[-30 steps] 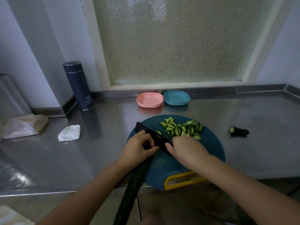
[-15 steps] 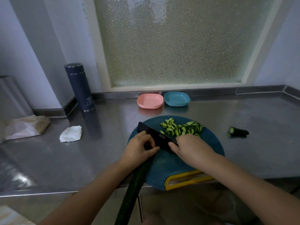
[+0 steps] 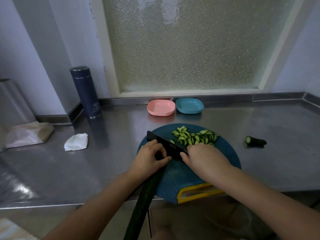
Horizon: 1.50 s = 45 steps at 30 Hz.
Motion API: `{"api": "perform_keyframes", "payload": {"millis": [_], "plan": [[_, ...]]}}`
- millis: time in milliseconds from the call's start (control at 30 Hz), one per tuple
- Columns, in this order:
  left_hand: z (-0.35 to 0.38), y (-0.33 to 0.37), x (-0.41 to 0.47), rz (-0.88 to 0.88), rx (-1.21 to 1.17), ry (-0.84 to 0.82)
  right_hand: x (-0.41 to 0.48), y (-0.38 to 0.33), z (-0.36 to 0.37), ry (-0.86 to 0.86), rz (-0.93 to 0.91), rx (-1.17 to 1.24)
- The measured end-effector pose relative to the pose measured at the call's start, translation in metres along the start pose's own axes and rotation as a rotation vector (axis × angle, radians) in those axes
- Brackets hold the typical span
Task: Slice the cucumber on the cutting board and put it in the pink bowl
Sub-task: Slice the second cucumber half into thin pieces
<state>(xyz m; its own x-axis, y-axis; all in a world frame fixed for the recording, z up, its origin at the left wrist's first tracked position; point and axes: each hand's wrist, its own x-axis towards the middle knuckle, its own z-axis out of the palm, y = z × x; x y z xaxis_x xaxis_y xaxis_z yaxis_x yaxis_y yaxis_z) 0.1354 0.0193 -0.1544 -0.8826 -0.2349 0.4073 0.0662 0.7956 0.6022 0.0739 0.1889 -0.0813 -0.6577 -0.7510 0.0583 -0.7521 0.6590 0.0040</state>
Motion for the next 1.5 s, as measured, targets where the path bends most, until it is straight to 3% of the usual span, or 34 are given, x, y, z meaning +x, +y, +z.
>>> {"api": "perform_keyframes", "payload": {"millis": [833, 1500], "plan": [[-0.001, 0.002, -0.001, 0.033, 0.068, 0.010, -0.002, 0.002, 0.005, 0.073, -0.022, 0.010], [-0.014, 0.015, -0.017, 0.002, 0.159, -0.012, 0.008, 0.001, 0.020, -0.012, 0.056, 0.158]]}}
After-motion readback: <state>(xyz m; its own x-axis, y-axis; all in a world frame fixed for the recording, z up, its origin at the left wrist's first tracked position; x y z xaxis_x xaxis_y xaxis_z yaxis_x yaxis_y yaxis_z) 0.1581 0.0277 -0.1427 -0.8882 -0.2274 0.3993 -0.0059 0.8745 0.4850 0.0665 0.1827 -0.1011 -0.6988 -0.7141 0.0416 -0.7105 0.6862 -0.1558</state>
